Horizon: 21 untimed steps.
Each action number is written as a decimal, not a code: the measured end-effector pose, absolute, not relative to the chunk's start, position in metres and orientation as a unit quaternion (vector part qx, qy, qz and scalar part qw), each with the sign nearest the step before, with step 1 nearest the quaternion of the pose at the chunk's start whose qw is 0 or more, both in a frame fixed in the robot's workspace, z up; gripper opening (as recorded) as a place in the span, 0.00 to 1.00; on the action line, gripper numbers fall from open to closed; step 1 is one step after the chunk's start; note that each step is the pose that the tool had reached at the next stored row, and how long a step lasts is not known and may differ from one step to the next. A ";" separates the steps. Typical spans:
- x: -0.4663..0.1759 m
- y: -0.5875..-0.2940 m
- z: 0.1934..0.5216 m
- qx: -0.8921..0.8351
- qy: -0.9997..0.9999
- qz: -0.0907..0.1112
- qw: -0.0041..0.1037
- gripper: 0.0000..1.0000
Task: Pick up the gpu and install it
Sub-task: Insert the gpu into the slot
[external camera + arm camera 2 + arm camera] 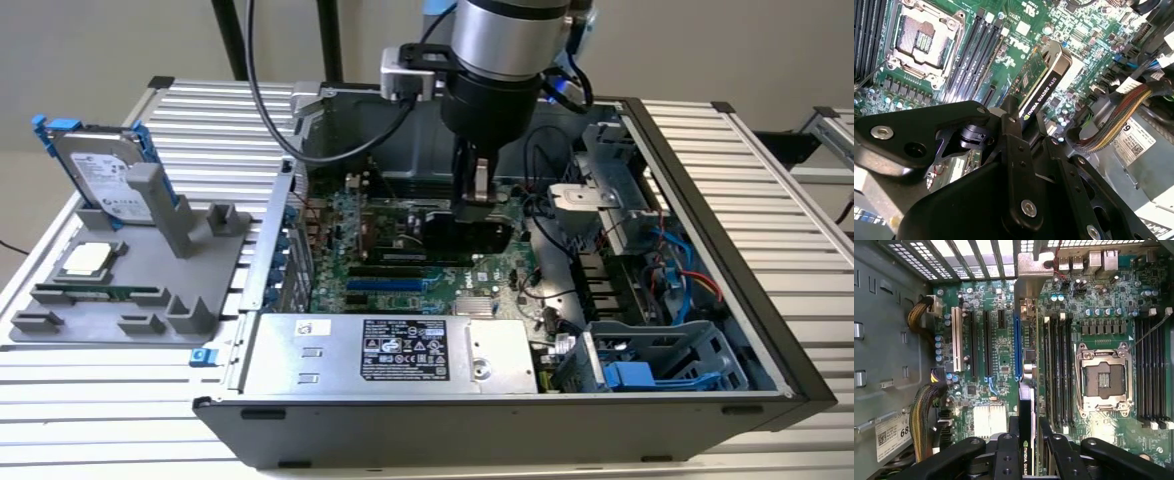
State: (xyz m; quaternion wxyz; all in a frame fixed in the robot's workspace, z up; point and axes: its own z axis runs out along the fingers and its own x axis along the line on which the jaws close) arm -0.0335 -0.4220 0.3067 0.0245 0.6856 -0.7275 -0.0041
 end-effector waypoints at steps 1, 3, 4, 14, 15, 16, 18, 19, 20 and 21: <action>-0.034 -0.422 0.306 0.686 -0.728 -0.004 0.025 0.00; -0.036 -0.423 0.305 0.686 -0.728 -0.004 0.025 0.00; -0.037 -0.423 0.305 0.686 -0.728 -0.004 0.025 0.00; -0.045 -0.433 0.300 0.686 -0.728 -0.004 0.025 0.00; -0.046 -0.433 0.300 0.686 -0.728 -0.004 0.025 0.00; -0.047 -0.434 0.299 0.686 -0.728 -0.004 0.025 0.00; -0.050 -0.436 0.298 0.686 -0.728 -0.004 0.025 0.00; -0.051 -0.436 0.298 0.686 -0.728 -0.004 0.025 0.00; -0.053 -0.437 0.297 0.686 -0.728 -0.004 0.025 0.00; -0.054 -0.438 0.296 0.686 -0.728 -0.004 0.025 0.00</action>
